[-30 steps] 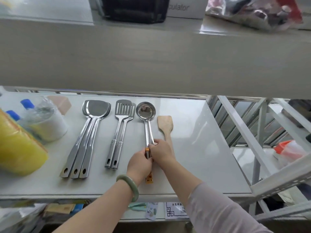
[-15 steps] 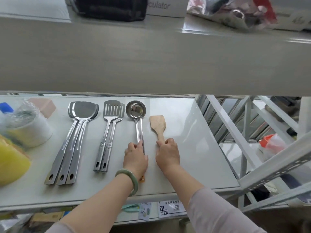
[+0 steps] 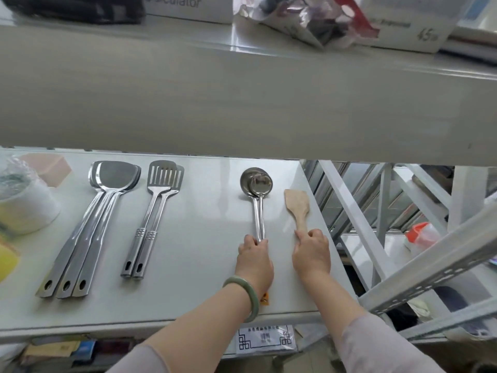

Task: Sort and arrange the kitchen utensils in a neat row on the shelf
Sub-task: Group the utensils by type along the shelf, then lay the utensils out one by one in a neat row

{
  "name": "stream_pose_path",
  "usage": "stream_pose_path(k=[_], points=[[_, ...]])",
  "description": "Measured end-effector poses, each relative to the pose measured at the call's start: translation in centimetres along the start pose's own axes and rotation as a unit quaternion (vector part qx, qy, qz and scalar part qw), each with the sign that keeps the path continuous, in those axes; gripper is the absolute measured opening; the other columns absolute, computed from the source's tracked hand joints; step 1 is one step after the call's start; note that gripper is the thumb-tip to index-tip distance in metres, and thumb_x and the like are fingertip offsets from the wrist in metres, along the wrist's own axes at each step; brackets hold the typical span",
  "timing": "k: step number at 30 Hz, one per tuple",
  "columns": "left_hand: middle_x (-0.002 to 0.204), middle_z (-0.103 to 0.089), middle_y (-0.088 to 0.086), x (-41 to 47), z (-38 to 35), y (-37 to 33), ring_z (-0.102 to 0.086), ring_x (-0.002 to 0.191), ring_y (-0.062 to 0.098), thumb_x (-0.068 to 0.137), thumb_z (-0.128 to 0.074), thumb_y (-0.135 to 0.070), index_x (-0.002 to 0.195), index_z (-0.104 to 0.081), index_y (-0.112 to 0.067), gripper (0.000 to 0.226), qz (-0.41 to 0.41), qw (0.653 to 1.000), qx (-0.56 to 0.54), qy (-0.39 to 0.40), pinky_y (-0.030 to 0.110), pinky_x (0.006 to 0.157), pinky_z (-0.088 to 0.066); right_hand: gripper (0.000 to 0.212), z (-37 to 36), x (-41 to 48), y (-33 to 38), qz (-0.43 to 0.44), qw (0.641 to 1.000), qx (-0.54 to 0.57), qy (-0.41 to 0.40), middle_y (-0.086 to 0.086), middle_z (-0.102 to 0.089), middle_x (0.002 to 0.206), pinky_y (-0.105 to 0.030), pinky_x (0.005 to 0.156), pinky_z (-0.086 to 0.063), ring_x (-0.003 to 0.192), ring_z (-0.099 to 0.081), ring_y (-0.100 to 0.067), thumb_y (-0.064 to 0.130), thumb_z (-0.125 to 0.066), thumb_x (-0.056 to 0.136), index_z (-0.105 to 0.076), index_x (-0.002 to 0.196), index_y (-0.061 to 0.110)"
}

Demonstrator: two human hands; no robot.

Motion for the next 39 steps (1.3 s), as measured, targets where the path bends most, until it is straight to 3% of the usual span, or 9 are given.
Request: stream_pose_path(k=[5, 9, 12, 15, 20, 24, 30, 35, 39], points=[[0.137, -0.031, 0.014, 0.5, -1.7, -3.4, -0.039, 0.122, 0.033, 0.090, -0.045, -0.018, 0.133, -0.042, -0.013, 0.043, -0.001, 1.000, -0.002, 0.021, 0.036, 0.106, -0.037, 0.039, 0.8, 0.7, -2.2, 0.007, 1.000, -0.011, -0.001, -0.009, -0.052, 0.119, -0.035, 0.092, -0.041, 0.110, -0.044, -0.027, 0.020, -0.038, 0.097, -0.053, 0.133, 0.020], [0.133, -0.036, 0.012, 0.9, -1.6, -4.0, -0.042, 0.120, 0.030, 0.089, -0.049, -0.025, 0.131, -0.045, -0.015, 0.044, -0.005, 1.000, -0.008, 0.013, 0.037, 0.102, -0.042, 0.049, 1.1, 1.0, -2.4, 0.034, 0.999, -0.033, 0.005, -0.011, -0.053, 0.119, -0.037, 0.093, -0.041, 0.109, -0.046, -0.028, 0.018, -0.041, 0.095, -0.038, 0.142, 0.026], [0.131, -0.038, 0.011, 0.7, -1.2, -3.1, -0.042, 0.122, 0.030, 0.087, -0.054, -0.042, 0.136, -0.036, -0.021, 0.056, -0.002, 1.000, -0.004, 0.011, 0.039, 0.100, -0.042, 0.052, 1.2, 1.3, -2.5, 0.032, 0.999, -0.030, 0.019, -0.013, -0.052, 0.125, -0.040, 0.099, -0.039, 0.115, -0.045, -0.030, 0.018, -0.044, 0.093, -0.036, 0.144, 0.022], [0.133, -0.038, 0.010, -0.3, 0.2, -1.1, -0.042, 0.125, 0.029, 0.087, -0.044, -0.056, 0.146, -0.021, -0.026, 0.070, 0.011, 0.999, -0.041, -0.004, 0.040, 0.103, -0.040, 0.049, 1.9, 1.1, -2.2, 0.029, 0.999, -0.041, -0.014, -0.016, -0.050, 0.131, -0.043, 0.102, -0.036, 0.119, -0.042, -0.032, 0.020, -0.045, 0.092, -0.040, 0.141, 0.015], [0.135, -0.039, 0.008, -2.1, 6.5, 7.5, -0.040, 0.124, 0.025, 0.093, -0.042, -0.033, 0.143, -0.030, -0.019, 0.053, 0.035, 0.983, -0.028, -0.180, 0.034, 0.109, -0.032, 0.049, 2.4, -0.2, 5.3, 0.119, 0.987, 0.048, -0.096, -0.020, -0.054, 0.131, -0.044, 0.106, -0.031, 0.121, -0.045, -0.038, 0.009, -0.059, 0.082, -0.053, 0.131, 0.008], [0.133, -0.043, 0.012, -4.0, 12.0, 16.4, -0.042, 0.121, 0.030, 0.089, -0.047, -0.015, 0.134, -0.044, -0.014, 0.045, 0.098, 0.953, -0.019, -0.285, 0.035, 0.108, -0.029, 0.048, -0.5, -3.8, 15.1, 0.210, 0.970, 0.118, -0.027, -0.019, -0.057, 0.127, -0.036, 0.109, -0.031, 0.122, -0.048, -0.036, 0.008, -0.061, 0.082, -0.055, 0.130, 0.005], [0.136, -0.043, 0.013, -5.0, 13.6, 23.0, -0.044, 0.124, 0.029, 0.093, -0.048, -0.026, 0.139, -0.040, -0.015, 0.048, 0.130, 0.979, -0.018, -0.158, 0.037, 0.105, -0.036, 0.047, -6.8, -10.4, 26.6, 0.197, 0.955, 0.159, 0.153, -0.011, -0.047, 0.136, -0.025, 0.109, -0.027, 0.129, -0.041, -0.025, 0.014, -0.049, 0.090, -0.045, 0.137, 0.014], [0.116, -0.055, 0.016, -4.2, 13.1, 24.4, -0.056, 0.103, 0.034, 0.093, -0.041, -0.032, 0.113, -0.060, -0.015, 0.032, 0.111, 0.988, -0.036, -0.104, 0.037, 0.092, -0.046, 0.038, -8.7, -12.3, 29.2, 0.126, 0.965, 0.136, 0.186, -0.016, -0.048, 0.130, -0.031, 0.106, -0.032, 0.124, -0.044, -0.032, 0.015, -0.041, 0.093, -0.050, 0.130, 0.008], [0.108, -0.053, 0.012, -3.6, 13.1, 24.2, -0.057, 0.096, 0.033, 0.085, -0.052, -0.024, 0.103, -0.060, -0.013, 0.022, 0.083, 0.993, -0.019, -0.076, 0.036, 0.085, -0.048, 0.044, -8.9, -11.6, 28.6, 0.047, 0.973, 0.149, 0.172, -0.012, -0.045, 0.128, -0.032, 0.097, -0.042, 0.117, -0.051, -0.030, 0.015, -0.044, 0.088, -0.050, 0.132, 0.018]])
Point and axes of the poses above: each hand's wrist, its own x-axis towards the middle knuckle, its own z-axis out of the back of the hand, y = z × x, the point moved 6 cm from there along x, towards the middle knuckle
